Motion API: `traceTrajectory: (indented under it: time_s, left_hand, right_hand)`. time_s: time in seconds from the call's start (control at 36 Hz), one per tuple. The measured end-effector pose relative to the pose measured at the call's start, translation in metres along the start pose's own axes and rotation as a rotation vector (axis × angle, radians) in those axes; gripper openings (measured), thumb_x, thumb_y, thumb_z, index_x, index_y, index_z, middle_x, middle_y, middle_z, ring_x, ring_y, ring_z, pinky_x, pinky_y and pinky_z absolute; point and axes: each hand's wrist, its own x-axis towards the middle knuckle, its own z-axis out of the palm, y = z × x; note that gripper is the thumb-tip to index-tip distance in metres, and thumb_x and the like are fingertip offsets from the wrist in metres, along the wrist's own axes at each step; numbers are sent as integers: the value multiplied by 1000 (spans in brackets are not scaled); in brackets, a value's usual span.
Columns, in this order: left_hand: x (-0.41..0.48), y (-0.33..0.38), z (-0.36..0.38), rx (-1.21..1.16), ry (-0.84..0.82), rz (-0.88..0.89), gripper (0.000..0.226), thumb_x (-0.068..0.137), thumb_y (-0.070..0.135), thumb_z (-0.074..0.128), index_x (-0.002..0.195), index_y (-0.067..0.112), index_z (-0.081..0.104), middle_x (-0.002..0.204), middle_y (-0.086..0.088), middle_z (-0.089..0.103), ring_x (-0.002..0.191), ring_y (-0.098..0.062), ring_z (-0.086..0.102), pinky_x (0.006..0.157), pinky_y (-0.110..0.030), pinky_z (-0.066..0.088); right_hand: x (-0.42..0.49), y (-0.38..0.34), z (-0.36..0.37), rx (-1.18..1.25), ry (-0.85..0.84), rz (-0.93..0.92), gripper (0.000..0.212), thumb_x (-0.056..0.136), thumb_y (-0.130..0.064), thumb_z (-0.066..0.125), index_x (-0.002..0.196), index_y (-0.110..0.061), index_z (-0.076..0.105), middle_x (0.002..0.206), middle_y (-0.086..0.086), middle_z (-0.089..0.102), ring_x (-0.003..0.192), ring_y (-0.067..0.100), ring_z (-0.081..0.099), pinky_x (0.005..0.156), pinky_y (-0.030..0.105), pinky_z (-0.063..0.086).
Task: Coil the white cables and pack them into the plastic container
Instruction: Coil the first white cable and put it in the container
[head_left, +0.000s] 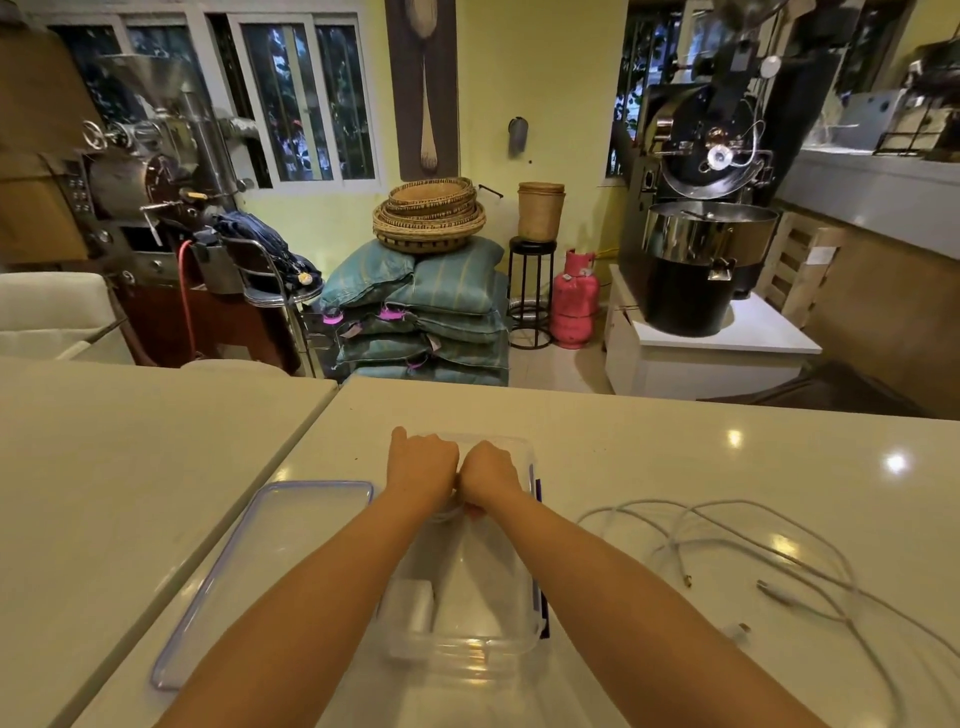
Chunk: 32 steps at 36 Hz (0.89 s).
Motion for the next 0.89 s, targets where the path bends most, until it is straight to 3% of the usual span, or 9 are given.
traceTrajectory:
  time_s: [0.08, 0.39, 0.5, 0.58, 0.64, 0.69, 0.75, 0.83, 0.89]
  left_hand:
    - [4, 3, 2, -1, 1, -23, 20, 87, 27, 49, 101, 19, 60, 107, 0, 66, 103, -19, 60, 103, -34, 28]
    - [3, 3, 4, 11, -1, -18, 20, 87, 27, 47, 99, 19, 61, 106, 0, 67, 101, -19, 60, 104, -34, 27]
    - [0, 2, 0, 19, -22, -6, 22, 89, 29, 46, 101, 18, 61, 107, -1, 67, 103, -20, 60, 104, -34, 27]
    - [-2, 2, -2, 33, -35, 9, 24, 89, 30, 44, 100, 17, 61, 103, -1, 67, 102, -20, 59, 103, -34, 28]
    - [-3, 1, -3, 39, -45, 18, 24, 90, 29, 43, 100, 16, 61, 82, 2, 62, 100, -20, 60, 101, -33, 29]
    - [-5, 0, -4, 34, -57, 24, 24, 90, 28, 42, 99, 16, 61, 63, 4, 45, 100, -21, 60, 99, -33, 29]
    - [-4, -1, -5, 36, -61, 35, 20, 92, 27, 42, 94, 19, 59, 64, 3, 45, 101, -22, 59, 98, -32, 30]
    - [-3, -4, -5, 52, -57, 46, 16, 92, 28, 43, 80, 20, 49, 59, 3, 33, 92, -24, 57, 88, -31, 29]
    - [-2, -5, -4, 59, -52, 49, 20, 92, 23, 45, 73, 18, 44, 68, 2, 49, 88, -24, 54, 80, -29, 23]
  right_hand:
    - [1, 2, -1, -59, 24, -22, 28, 86, 2, 50, 113, 2, 56, 123, 19, 59, 110, 32, 58, 87, 33, 47]
    - [-9, -1, -9, -54, -18, -23, 30, 88, 2, 49, 117, 4, 53, 126, 20, 57, 115, 32, 55, 92, 32, 45]
    - [-13, -2, -13, -92, -57, -34, 8, 86, 1, 52, 79, -1, 56, 101, 20, 61, 105, 32, 56, 92, 33, 45]
    - [-14, -2, -15, -110, -48, -45, 9, 86, 1, 53, 78, -1, 56, 122, 21, 58, 113, 31, 55, 93, 31, 44]
    - [-14, -1, -15, -134, -38, -57, 29, 86, 1, 53, 60, -8, 42, 125, 20, 57, 107, 29, 57, 93, 30, 45]
    - [-14, 0, -16, -155, -46, -72, 20, 85, 0, 54, 67, -4, 50, 124, 21, 58, 106, 28, 58, 93, 30, 45]
    - [-13, -1, -16, -156, -44, -67, 9, 85, -1, 55, 77, 0, 56, 124, 21, 58, 113, 31, 57, 93, 31, 46]
    - [-13, 0, -17, -201, -43, -87, 39, 86, -2, 56, 55, -8, 33, 122, 20, 60, 112, 31, 58, 92, 31, 46]
    - [-13, -1, -18, -239, -36, -100, 42, 86, 0, 54, 53, -10, 30, 113, 20, 62, 95, 31, 59, 86, 30, 48]
